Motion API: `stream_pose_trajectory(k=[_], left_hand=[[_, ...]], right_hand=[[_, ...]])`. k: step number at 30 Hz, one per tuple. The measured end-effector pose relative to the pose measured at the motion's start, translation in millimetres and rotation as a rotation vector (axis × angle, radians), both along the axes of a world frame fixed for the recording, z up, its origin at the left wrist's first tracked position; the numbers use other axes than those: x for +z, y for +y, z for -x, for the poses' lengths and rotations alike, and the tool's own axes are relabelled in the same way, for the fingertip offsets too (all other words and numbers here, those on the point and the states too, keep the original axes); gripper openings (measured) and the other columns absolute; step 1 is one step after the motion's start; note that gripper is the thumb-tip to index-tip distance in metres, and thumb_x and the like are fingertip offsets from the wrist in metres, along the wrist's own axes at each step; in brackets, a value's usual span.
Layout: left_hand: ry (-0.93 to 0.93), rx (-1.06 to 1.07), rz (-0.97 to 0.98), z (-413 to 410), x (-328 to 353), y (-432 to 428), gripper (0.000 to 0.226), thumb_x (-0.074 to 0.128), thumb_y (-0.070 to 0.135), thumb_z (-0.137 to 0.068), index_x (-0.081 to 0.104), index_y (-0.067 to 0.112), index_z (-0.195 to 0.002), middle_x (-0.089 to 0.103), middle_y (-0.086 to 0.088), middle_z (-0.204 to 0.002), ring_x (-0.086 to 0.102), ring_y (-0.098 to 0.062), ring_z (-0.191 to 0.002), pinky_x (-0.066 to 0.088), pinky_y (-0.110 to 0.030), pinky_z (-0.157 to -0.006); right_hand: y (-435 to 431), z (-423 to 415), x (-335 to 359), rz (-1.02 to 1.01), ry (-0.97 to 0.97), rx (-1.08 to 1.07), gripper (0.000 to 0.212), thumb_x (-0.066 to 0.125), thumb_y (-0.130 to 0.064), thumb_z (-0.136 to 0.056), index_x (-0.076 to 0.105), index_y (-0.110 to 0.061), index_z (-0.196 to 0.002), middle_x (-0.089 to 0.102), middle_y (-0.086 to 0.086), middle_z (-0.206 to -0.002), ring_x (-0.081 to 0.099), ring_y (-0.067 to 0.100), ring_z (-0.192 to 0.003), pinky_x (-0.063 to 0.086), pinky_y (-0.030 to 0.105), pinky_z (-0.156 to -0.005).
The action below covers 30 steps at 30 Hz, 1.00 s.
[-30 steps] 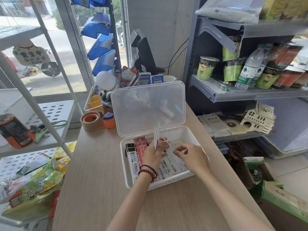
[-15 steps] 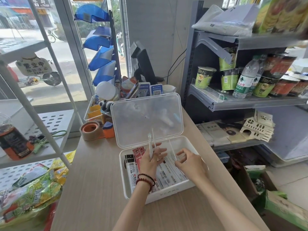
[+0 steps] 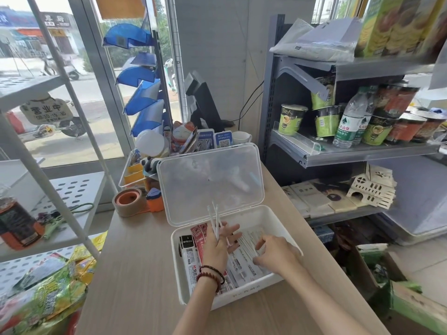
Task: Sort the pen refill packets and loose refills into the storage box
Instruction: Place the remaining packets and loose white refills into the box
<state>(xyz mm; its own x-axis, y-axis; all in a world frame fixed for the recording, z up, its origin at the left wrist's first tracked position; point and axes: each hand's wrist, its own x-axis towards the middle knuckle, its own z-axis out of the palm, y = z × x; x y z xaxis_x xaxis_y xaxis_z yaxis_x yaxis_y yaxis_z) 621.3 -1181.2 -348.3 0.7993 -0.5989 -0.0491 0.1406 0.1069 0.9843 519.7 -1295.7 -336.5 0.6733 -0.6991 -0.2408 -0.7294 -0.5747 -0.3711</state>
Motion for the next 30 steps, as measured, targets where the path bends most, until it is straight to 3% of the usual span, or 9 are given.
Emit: stream_pose_trajectory(k=[4,9,15,21,25,30], left_hand=[[0.032,0.0,0.009,-1.7,0.9,1.1,0.024,0.034,0.02,-0.101,0.043,0.005,-0.117,0.069,-0.008,-0.108,0.07,-0.019,-0.093,0.058,-0.033,-0.076],[0.057,-0.025,0.008,-0.6,4.8,1.8,0.018,0.035,0.02,-0.101,0.044,0.011,-0.113,0.069,-0.006,-0.106,0.069,-0.018,-0.093,0.059,-0.031,-0.073],[0.046,-0.059,0.012,0.3,7.0,3.5,0.023,0.035,0.021,-0.101,0.042,0.011,-0.12,0.068,-0.005,-0.111,0.066,-0.019,-0.101,0.059,-0.034,-0.065],[0.028,-0.055,0.007,-0.4,6.4,4.7,0.024,0.035,0.022,-0.101,0.041,0.01,-0.121,0.067,-0.004,-0.11,0.067,-0.017,-0.1,0.058,-0.031,-0.065],[0.016,-0.06,-0.015,0.0,6.0,3.8,0.023,0.035,0.02,-0.101,0.041,0.008,-0.119,0.068,-0.003,-0.108,0.066,-0.014,-0.099,0.059,-0.031,-0.07],[0.045,-0.096,-0.036,-1.5,3.0,2.3,0.023,0.039,0.025,-0.099,0.044,0.009,-0.115,0.062,-0.009,-0.124,0.062,-0.014,-0.11,0.056,-0.034,-0.086]], right_hand=[[-2.5,-2.1,-4.8,-0.004,-0.02,-0.013,0.031,0.069,-0.042,-0.068,0.061,-0.038,-0.098,0.067,-0.016,-0.096,0.064,0.011,-0.093,0.053,0.031,-0.083],[-3.1,-1.7,-5.6,0.0,-0.047,0.025,0.032,0.062,-0.038,-0.076,0.059,-0.039,-0.108,0.064,-0.02,-0.091,0.062,0.008,-0.092,0.053,0.032,-0.081],[-2.1,-1.5,-4.8,0.043,-0.147,0.054,0.029,0.057,-0.061,-0.081,0.056,-0.04,-0.101,0.065,-0.02,-0.094,0.064,0.007,-0.087,0.055,0.033,-0.074],[-3.0,-1.4,-8.3,0.073,-0.216,0.057,0.028,0.056,-0.062,-0.083,0.059,-0.038,-0.096,0.066,-0.021,-0.091,0.064,0.005,-0.085,0.056,0.035,-0.072],[-2.1,-0.4,-7.7,0.049,-0.239,0.048,0.024,0.058,-0.059,-0.084,0.058,-0.038,-0.096,0.065,-0.016,-0.081,0.063,0.002,-0.074,0.056,0.032,-0.067],[3.6,3.2,0.0,0.092,-0.335,0.069,0.031,0.05,-0.066,-0.087,0.061,-0.039,-0.096,0.065,-0.021,-0.079,0.061,-0.005,-0.069,0.05,0.021,-0.06]])
